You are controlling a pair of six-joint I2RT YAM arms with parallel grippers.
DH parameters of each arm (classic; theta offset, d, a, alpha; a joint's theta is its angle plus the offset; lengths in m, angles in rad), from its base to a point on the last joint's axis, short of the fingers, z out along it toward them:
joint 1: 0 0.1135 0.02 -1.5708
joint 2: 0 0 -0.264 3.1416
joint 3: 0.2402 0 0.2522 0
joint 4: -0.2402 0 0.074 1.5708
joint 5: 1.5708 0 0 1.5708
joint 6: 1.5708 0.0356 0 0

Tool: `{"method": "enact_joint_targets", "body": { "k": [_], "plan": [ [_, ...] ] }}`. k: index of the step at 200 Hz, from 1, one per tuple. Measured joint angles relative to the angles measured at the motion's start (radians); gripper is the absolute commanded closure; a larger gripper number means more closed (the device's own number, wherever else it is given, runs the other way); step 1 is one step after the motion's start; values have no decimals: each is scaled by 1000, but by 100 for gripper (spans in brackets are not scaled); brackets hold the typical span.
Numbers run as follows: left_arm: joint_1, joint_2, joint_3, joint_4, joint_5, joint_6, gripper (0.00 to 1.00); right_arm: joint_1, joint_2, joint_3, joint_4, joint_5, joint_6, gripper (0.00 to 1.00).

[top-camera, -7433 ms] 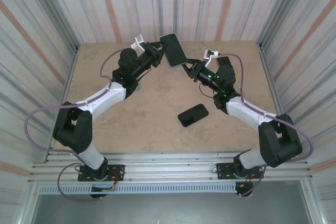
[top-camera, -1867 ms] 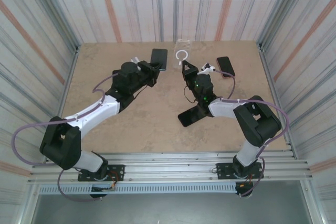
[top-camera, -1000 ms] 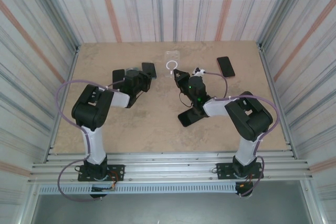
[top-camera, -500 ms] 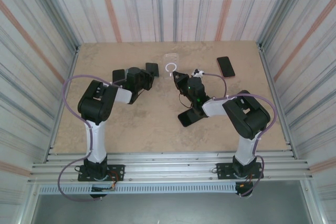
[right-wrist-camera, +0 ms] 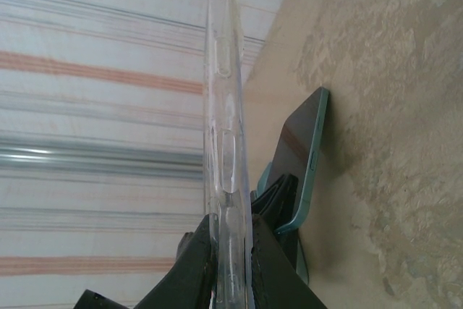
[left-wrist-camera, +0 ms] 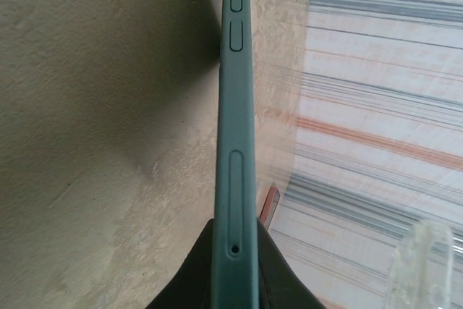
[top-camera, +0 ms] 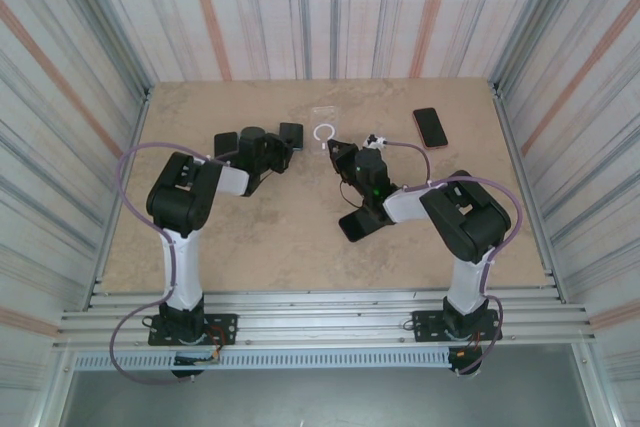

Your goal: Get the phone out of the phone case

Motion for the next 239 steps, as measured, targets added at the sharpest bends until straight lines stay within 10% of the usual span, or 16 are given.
{"method": "enact_joint_targets", "body": {
  "k": [137, 239],
  "plan": [
    [2, -84, 39, -388, 15, 57, 41, 6, 30, 16, -10, -19, 19, 100],
    [39, -138, 39, -534, 8, 99, 38, -13, 165, 132, -151, -30, -124, 100]
  ]
}}
